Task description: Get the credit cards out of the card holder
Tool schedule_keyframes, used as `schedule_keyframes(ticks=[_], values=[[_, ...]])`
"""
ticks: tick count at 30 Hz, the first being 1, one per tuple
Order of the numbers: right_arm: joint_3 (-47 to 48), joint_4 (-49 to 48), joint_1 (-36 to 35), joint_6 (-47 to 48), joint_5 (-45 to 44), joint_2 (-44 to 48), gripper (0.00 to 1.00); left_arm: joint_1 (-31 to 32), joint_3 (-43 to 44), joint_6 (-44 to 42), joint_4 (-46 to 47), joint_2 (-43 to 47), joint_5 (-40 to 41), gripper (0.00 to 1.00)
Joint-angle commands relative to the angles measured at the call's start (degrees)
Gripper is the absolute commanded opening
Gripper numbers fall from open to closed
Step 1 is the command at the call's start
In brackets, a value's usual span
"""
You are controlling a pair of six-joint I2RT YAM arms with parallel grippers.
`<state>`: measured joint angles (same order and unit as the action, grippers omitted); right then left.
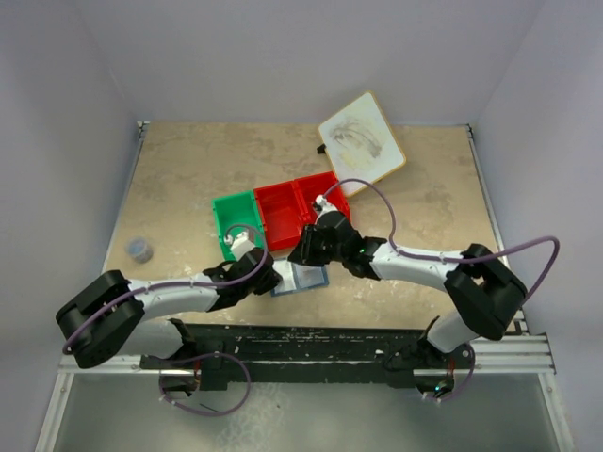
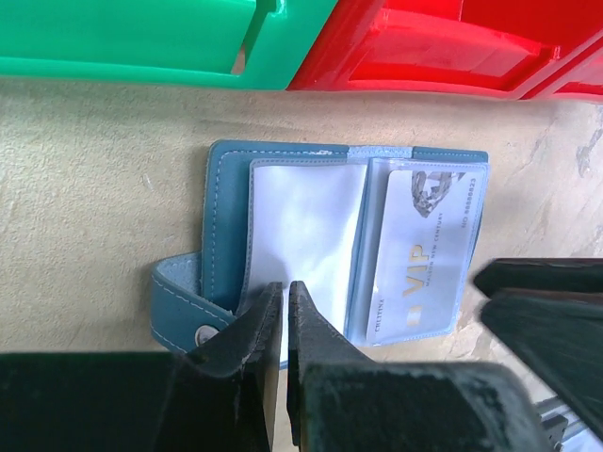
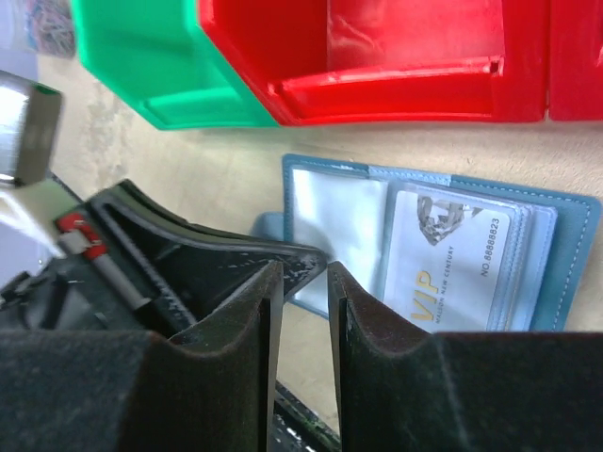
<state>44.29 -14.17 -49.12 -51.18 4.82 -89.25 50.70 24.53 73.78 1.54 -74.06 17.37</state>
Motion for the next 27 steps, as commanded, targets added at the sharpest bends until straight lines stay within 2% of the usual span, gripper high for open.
schedule_keyframes(ticks=[1, 4, 12, 21, 27], values=[[4.1, 11.7, -0.2, 3.3, -5.3, 3.8, 0.30, 0.0, 1.8, -2.2, 1.3, 0.0, 1.1, 0.03], [2.4, 13.9, -0.2, 3.0, -6.5, 4.4, 0.30, 0.0, 1.7, -3.4, 2.8, 0.4, 0.8, 0.04], [-2.0, 12.0, 0.3, 0.8, -6.9, 4.4, 0.30, 0.0, 1.6, -5.3, 8.0, -0.9, -2.0, 0.05], [-1.6, 10.1, 2.9, 2.3, -4.8, 1.6, 0.30, 0.0, 2.0, -6.7, 11.0, -2.0, -3.6, 0.06], [0.9, 10.6, 3.7, 3.2, -4.0, -1.0, 0.31, 0.0, -1.1, -4.9, 18.6, -4.0, -6.1, 0.11]])
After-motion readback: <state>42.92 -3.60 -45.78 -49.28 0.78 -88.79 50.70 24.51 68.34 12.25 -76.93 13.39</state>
